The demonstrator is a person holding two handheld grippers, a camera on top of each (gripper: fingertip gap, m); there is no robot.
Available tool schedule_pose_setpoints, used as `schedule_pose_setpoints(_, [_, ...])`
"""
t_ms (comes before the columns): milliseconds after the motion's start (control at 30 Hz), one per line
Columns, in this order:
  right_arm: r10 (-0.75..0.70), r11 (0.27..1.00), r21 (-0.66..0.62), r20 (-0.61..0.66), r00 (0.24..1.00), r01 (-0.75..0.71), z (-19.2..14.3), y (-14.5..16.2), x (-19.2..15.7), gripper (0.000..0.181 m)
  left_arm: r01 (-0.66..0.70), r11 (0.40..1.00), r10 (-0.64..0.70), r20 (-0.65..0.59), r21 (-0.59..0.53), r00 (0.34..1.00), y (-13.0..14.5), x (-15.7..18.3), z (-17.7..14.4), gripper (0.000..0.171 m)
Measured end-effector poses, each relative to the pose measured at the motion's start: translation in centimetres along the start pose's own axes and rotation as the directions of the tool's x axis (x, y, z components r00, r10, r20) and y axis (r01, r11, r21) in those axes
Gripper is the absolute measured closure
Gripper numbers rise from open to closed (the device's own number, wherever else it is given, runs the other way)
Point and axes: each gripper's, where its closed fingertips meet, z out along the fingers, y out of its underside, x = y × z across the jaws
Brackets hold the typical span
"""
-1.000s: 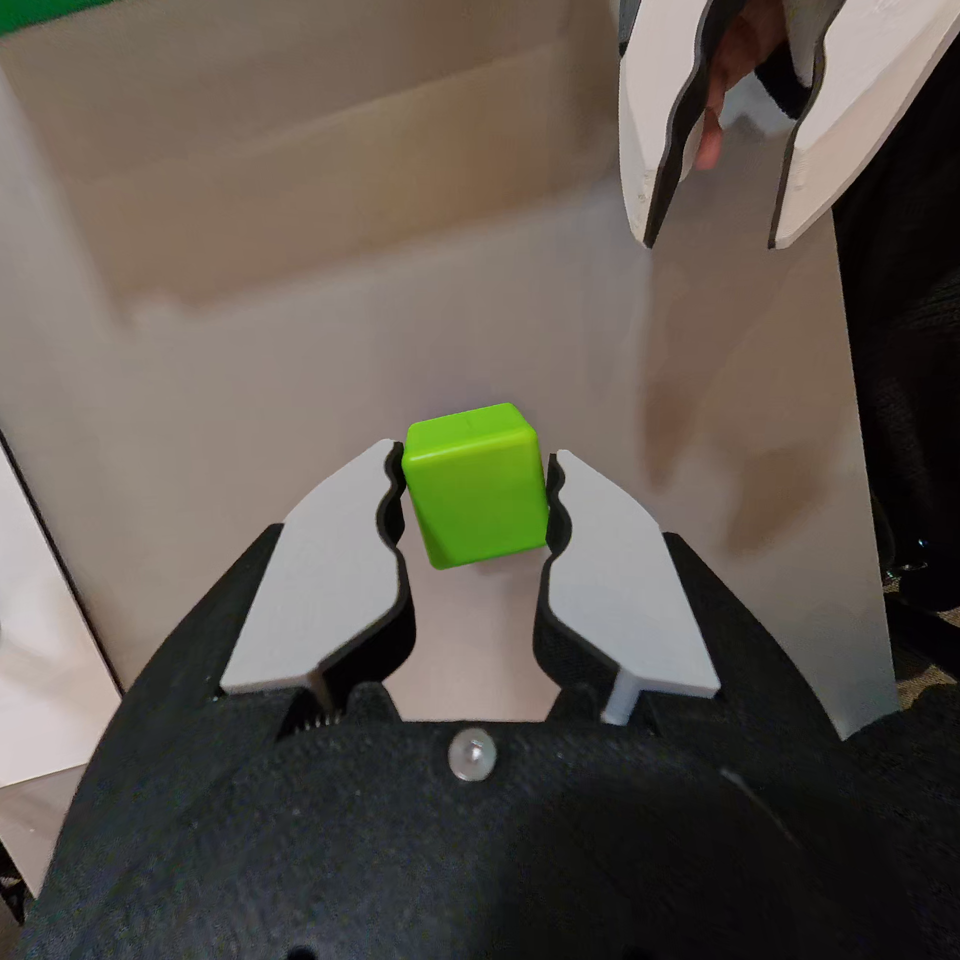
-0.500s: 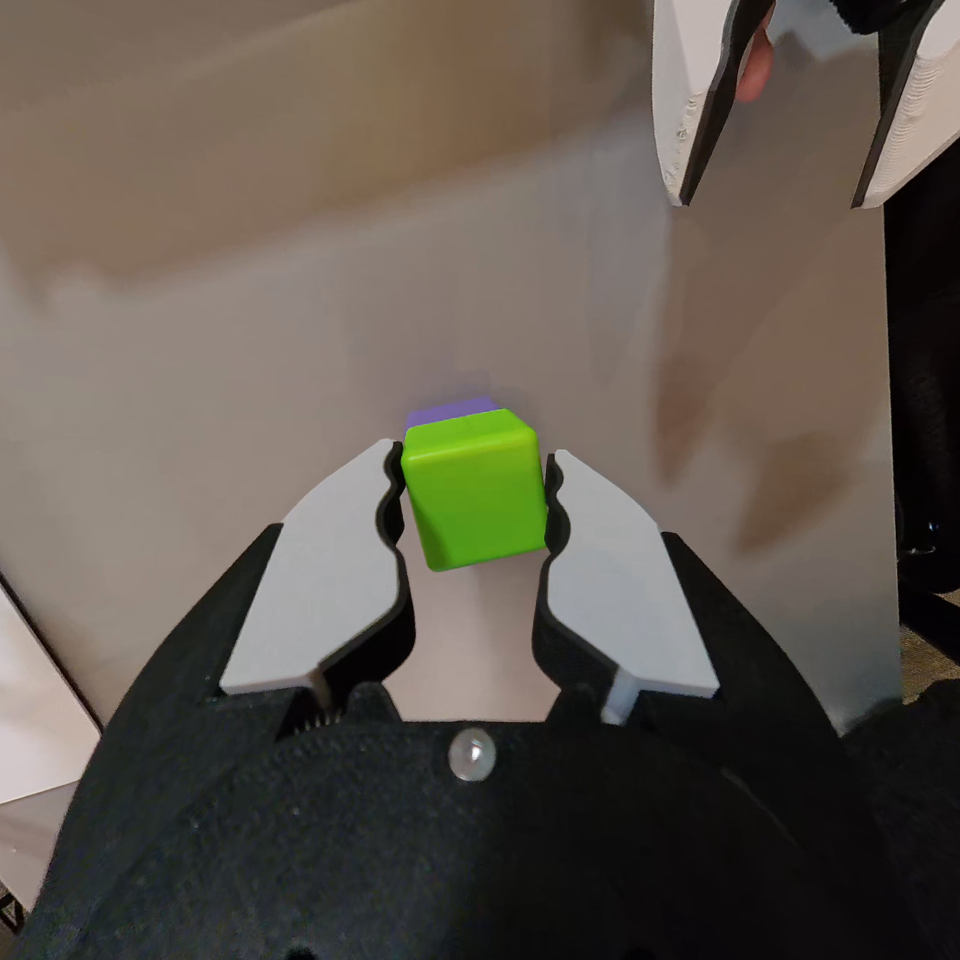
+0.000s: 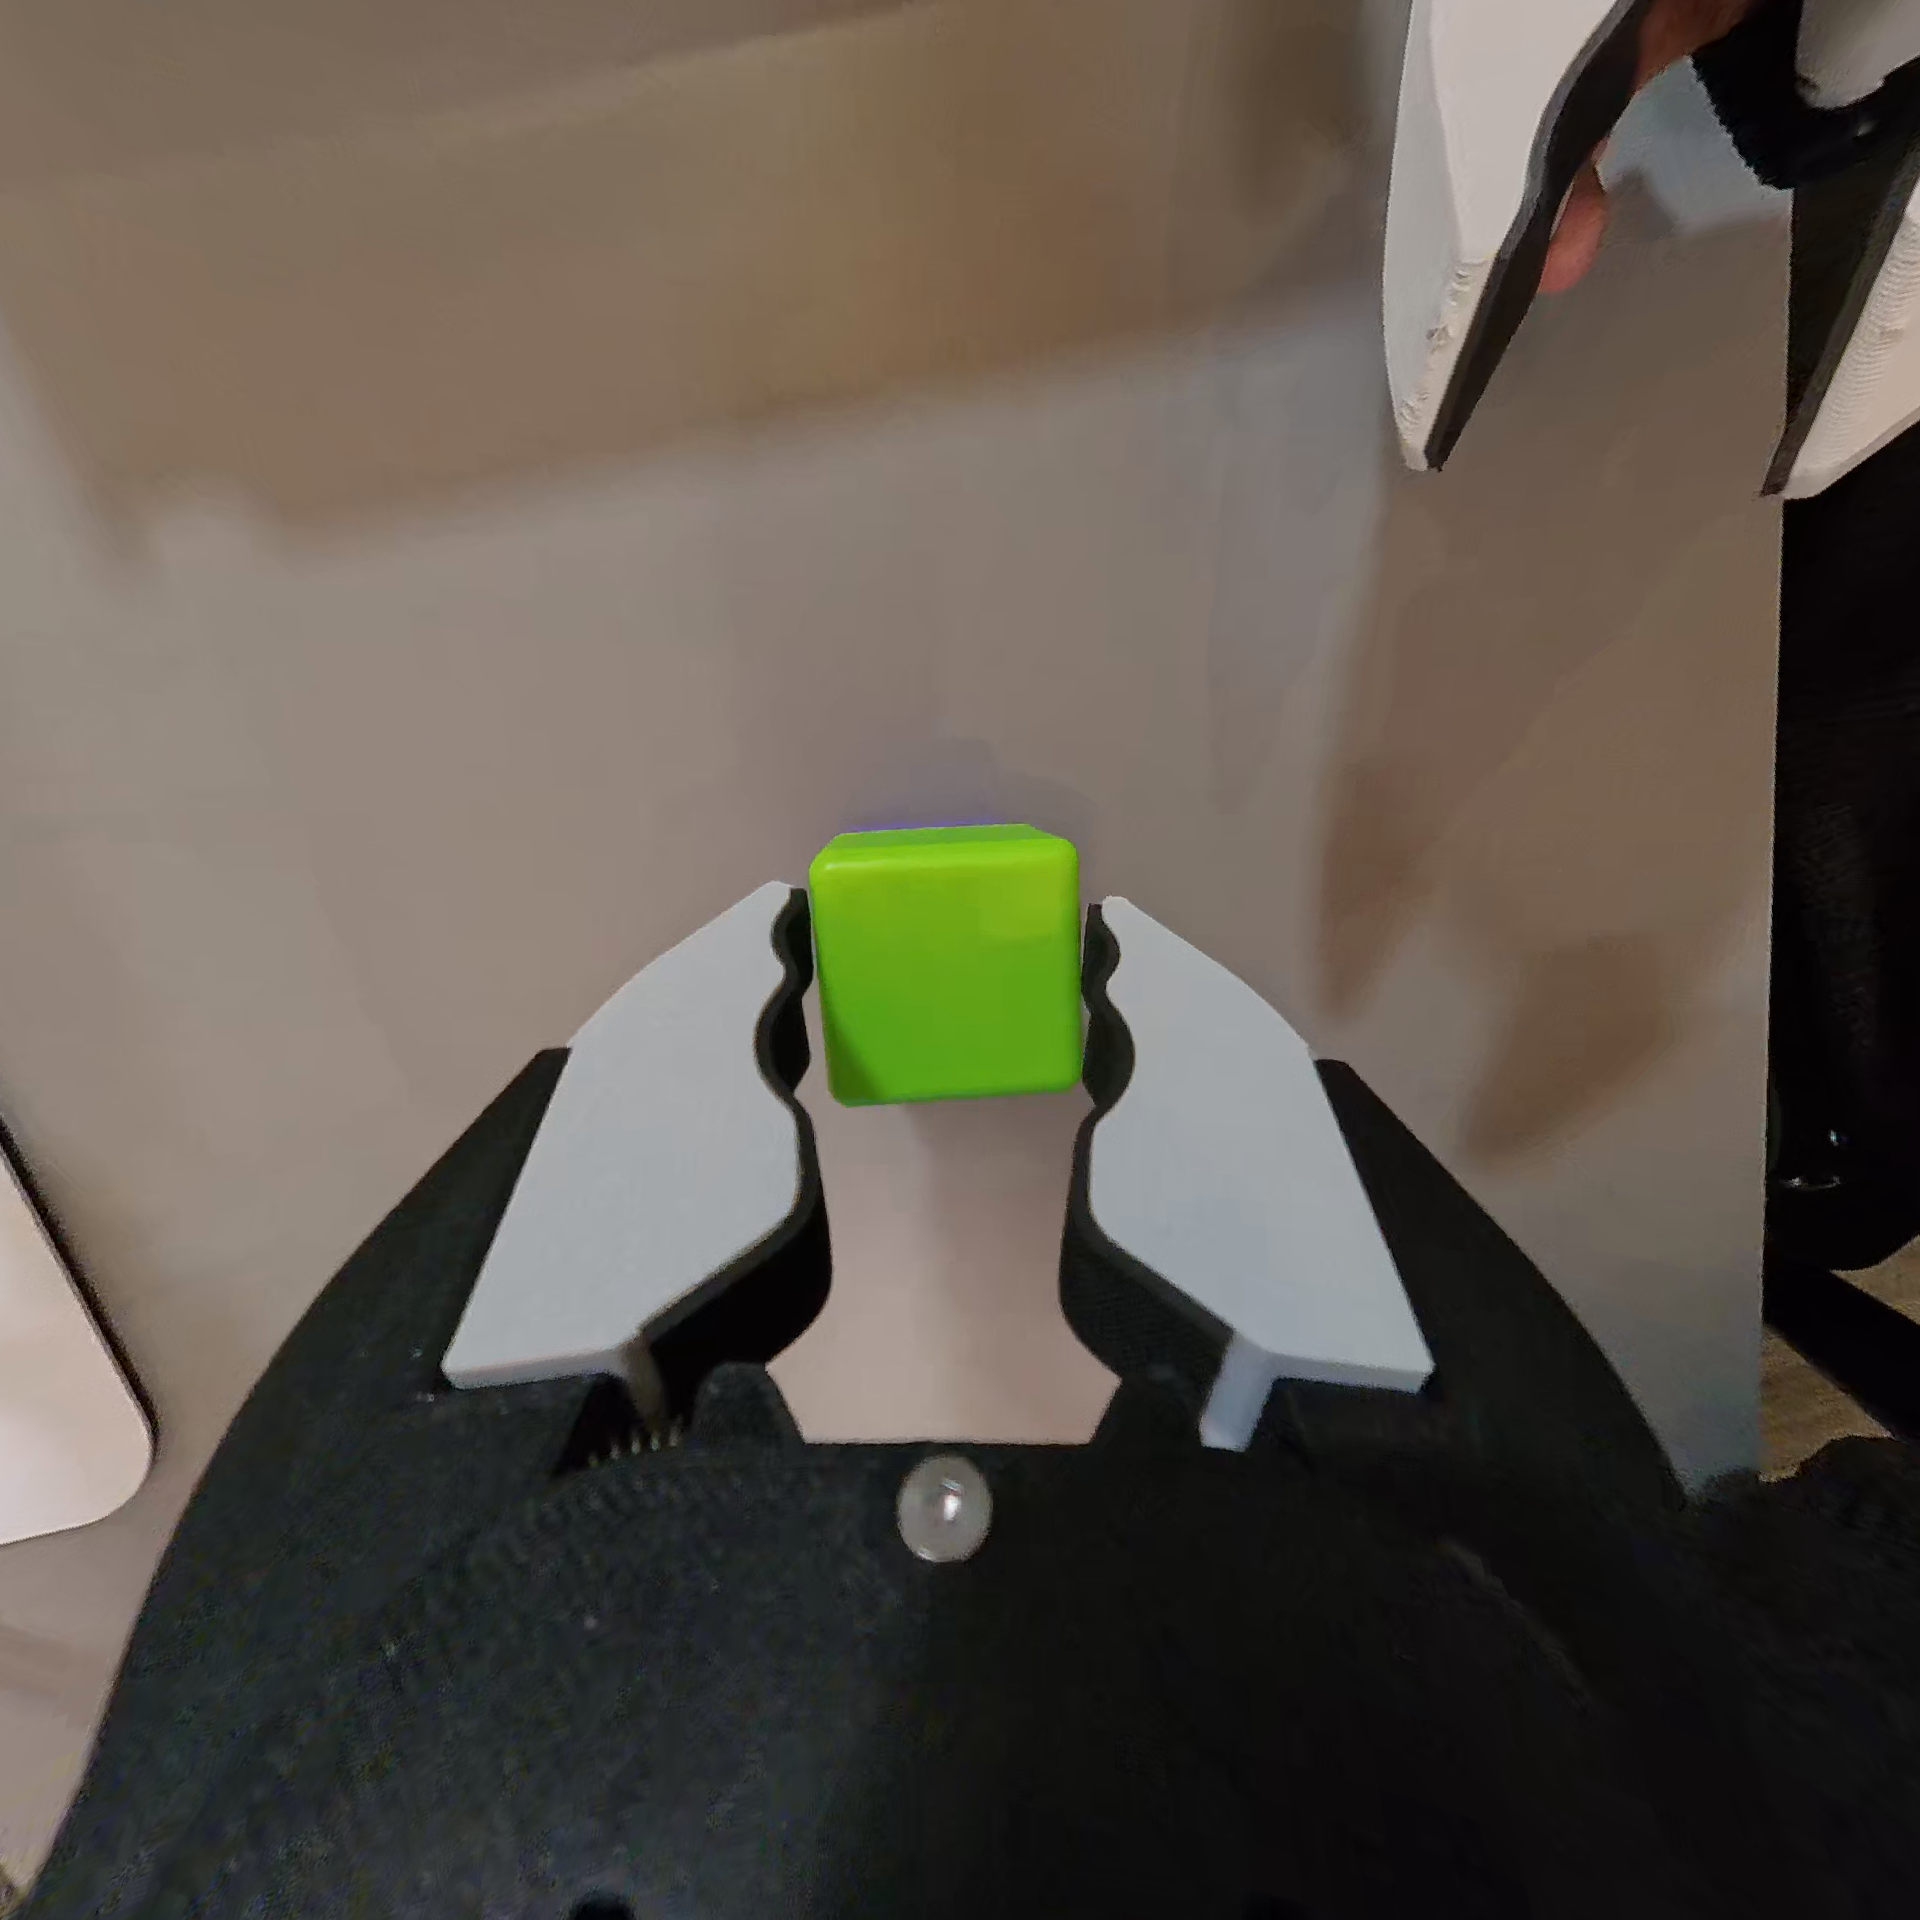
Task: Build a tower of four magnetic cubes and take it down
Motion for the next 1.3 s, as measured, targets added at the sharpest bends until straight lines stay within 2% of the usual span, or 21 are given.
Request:
schedule_pose_setpoints(167, [0.007, 1.0, -0.001, 0.009, 1.0, -0.007, 0.1, 0.0, 0.0, 0.146, 0.027, 0.999, -0.027, -0.004, 0.019, 1.0, 0.2, 0.1, -0.5, 0.121])
schedule_pose_setpoints(467, [0.021, 1.0, 0.006, 0.018, 1.0, -0.021, 0.1, -0.2, 0.0, 0.147, 0.118, 0.993, -0.119, -0.048, -0.017, 0.992, 2.1, 0.2, -0.8, 0.124])
schedule_pose_setpoints(767, [0.033, 0.999, 0.013, 0.021, 0.999, -0.034, 0.0, -0.3, 0.1, 0.147, 0.135, 0.99, -0.137, -0.061, -0.034, 0.989, 2.6, 0.4, -1.0, 0.124])
schedule_pose_setpoints(1100, [0.034, 0.999, 0.016, 0.023, 0.999, -0.034, 0.0, -0.4, 0.1, 0.147, 0.137, 0.99, -0.138, -0.044, -0.025, 0.989, 2.7, 0.2, -1.3, 0.124])
schedule_pose_setpoints(1300, [0.032, 0.999, 0.019, 0.021, 0.999, -0.032, 0.0, -0.4, 0.1, 0.147, 0.138, 0.99, -0.138, 0.028, 0.002, 0.99, 2.7, -0.5, -2.7, 0.121])
